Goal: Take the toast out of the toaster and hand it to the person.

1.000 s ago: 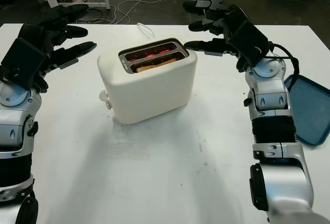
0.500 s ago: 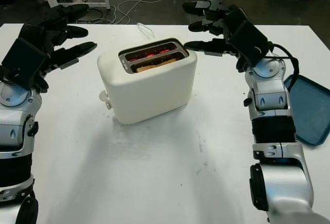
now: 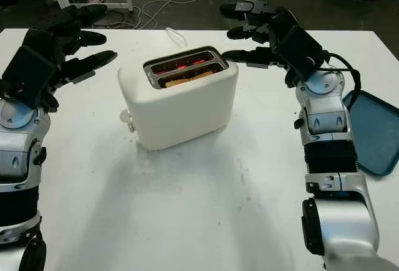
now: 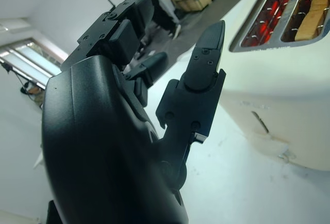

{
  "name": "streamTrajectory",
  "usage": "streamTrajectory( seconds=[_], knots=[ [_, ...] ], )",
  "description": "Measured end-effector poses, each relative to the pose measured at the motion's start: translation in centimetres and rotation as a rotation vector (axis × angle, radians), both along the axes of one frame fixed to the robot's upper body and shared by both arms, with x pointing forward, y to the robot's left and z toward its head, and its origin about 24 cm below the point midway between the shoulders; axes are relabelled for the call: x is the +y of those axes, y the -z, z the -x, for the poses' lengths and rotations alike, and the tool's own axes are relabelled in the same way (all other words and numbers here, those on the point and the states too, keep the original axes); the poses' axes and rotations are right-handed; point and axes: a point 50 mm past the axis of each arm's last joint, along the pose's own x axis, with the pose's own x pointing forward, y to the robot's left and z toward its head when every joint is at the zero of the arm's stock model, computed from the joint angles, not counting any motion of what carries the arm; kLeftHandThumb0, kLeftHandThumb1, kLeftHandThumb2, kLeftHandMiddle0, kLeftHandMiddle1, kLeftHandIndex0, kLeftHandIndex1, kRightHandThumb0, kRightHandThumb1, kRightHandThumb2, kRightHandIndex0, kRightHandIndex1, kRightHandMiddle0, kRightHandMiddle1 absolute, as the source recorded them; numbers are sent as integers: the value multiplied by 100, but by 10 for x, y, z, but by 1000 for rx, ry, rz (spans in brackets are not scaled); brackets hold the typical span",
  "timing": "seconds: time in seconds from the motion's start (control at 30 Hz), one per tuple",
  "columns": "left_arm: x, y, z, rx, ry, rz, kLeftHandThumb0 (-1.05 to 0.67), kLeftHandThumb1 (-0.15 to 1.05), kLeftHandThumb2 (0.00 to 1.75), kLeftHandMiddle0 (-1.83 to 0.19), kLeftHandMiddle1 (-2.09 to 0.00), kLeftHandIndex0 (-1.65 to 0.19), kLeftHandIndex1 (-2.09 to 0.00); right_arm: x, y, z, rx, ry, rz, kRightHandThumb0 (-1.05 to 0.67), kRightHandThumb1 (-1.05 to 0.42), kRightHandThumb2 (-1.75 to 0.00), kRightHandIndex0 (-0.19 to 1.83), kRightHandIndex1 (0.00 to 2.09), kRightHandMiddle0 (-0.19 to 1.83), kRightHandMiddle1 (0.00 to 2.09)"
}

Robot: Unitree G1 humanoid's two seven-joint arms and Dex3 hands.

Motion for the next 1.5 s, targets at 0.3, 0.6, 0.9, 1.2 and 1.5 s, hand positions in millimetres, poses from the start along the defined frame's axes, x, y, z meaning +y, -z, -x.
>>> streamTrajectory(
  seconds=[0.3,0.6,0.9,1.2,1.5],
  knots=[
    [-6,-8,9,-27,26,28,-29,83,1,-15,-104,-46,-26,-1,4,3,11,4,-2,-24,-73,-1,40,70,62,8],
    [-6,-6,11,-6,19,37,-31,84,1,-14,-103,-44,-29,-4,9,7,28,3,-32,-18,-75,-1,37,68,60,5],
    [-6,-6,12,0,8,52,-33,84,1,-16,-101,-43,-31,-6,8,9,40,4,-48,-20,-76,0,36,65,59,4],
    [-6,-5,12,6,6,53,-33,84,0,-17,-99,-42,-32,-7,8,10,48,6,-53,-19,-76,0,37,63,59,4],
    [-6,-5,13,11,3,54,-34,84,0,-17,-97,-41,-34,-6,8,10,48,7,-52,-20,-76,0,37,63,60,3]
  ],
)
